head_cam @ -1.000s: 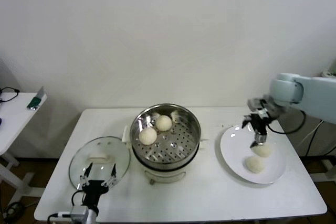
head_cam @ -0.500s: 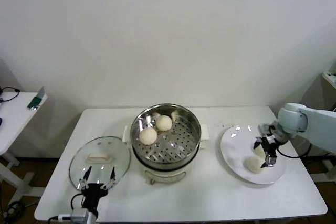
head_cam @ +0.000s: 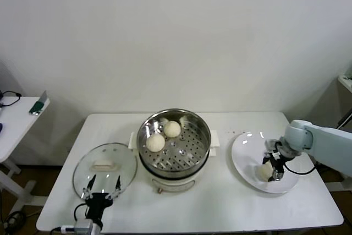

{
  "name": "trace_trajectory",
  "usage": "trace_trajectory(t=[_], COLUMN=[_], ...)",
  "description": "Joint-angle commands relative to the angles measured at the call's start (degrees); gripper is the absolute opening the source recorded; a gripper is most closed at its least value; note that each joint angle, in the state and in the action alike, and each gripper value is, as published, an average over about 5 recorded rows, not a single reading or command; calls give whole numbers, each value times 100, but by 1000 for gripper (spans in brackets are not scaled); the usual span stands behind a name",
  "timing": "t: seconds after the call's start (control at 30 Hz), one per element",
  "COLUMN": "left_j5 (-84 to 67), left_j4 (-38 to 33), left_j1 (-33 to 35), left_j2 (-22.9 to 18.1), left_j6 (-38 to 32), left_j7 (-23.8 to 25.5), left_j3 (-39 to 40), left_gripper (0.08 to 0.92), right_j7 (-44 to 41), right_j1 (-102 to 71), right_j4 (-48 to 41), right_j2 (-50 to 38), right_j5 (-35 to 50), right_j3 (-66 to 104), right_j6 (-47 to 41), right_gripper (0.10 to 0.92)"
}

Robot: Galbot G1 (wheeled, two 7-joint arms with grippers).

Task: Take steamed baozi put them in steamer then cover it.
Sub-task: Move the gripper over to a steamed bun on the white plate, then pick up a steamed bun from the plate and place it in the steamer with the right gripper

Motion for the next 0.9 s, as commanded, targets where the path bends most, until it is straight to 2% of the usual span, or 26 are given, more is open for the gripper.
trace_trajectory(t=[0.03, 0.23, 0.37, 0.5, 0.67, 0.9], left_j5=[27, 78, 129, 160, 175, 133], left_j4=[-10, -4, 16, 12, 15, -21], left_j1=[-6, -18, -41, -50, -48, -2], left_j2=[-2, -9, -13, -19, -21, -28], left_j6=[8, 14, 19, 24, 19, -10], left_j7=[2, 3, 3, 4, 1, -11], left_j3=[23, 60, 81, 97, 90, 50], left_gripper=[823, 823, 823, 823, 823, 823], right_j7=[-46, -321, -607, -776, -758, -363], right_j1=[375, 2118, 3782, 4872, 5152, 4358], right_j4=[34, 447, 697, 1028, 1825, 2681], right_j2=[39, 303, 938, 1688, 2561, 3522], right_j5=[-90, 181, 394, 416, 248, -294], right_j3=[-205, -1297, -2111, -1937, -1027, -642], right_j6=[33, 457, 1222, 1916, 2116, 1834], right_gripper=[684, 665, 665, 669, 670, 670])
